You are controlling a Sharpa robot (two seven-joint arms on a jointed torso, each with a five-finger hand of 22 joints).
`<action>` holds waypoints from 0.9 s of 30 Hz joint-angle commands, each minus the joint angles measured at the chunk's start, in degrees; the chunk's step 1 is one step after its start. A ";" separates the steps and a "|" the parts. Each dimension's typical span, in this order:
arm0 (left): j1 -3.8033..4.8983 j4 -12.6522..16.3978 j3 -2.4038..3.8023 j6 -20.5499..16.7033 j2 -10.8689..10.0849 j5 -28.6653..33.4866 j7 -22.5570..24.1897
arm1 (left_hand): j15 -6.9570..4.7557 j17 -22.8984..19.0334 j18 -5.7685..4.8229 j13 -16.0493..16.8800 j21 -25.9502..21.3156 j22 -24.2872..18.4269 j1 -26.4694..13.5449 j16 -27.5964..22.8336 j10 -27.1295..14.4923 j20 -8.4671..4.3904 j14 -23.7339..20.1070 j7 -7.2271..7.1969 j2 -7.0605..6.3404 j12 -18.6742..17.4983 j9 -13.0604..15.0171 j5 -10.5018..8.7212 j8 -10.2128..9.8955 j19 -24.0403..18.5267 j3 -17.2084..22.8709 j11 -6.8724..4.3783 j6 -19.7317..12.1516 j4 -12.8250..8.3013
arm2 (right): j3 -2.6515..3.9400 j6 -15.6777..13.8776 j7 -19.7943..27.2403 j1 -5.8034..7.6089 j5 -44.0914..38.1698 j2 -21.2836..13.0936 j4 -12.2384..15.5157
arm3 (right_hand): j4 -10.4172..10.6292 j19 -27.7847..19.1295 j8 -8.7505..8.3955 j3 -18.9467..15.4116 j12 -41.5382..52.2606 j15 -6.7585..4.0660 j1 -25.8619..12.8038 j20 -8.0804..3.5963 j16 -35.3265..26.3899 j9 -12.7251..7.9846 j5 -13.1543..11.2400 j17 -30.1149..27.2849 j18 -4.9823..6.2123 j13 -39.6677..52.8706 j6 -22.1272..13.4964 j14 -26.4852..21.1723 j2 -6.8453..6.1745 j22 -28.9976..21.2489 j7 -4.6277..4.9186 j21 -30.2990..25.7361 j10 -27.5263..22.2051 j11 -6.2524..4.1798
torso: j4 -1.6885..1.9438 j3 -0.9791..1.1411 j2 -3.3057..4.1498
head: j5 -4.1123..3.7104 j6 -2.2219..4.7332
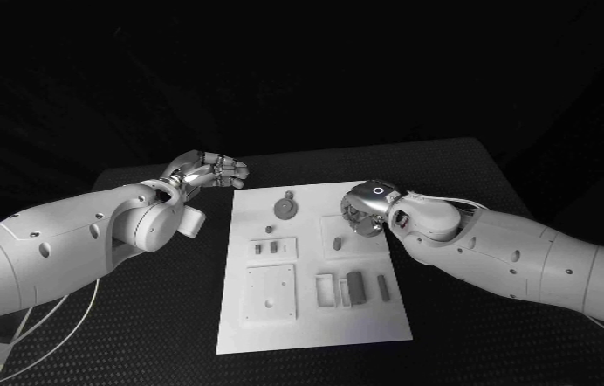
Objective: Assemble the parts on the task board
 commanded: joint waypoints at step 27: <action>0.03 -0.30 0.04 0.41 0.12 0.34 0.61 | 0.30 0.21 -0.21 -0.10 0.22 -0.21 0.09 -0.31 -0.56 -0.05 0.22 -0.01 0.41 -0.15 -0.11 -0.06 0.16 -0.32 -0.17 -0.01 -0.38 -0.09 | 1.59 -0.65 -1.33 -0.32 0.43 -1.56 2.77 | -0.05 1.11 0.38 0.19 0.37 -0.03 0.22 0.05 0.21 0.33 -0.09 0.52 1.40 0.37 0.66 0.95 0.31 0.27 -0.12 0.26 0.92 -0.26 | -0.03 0.03 0.02 | 0.21 0.18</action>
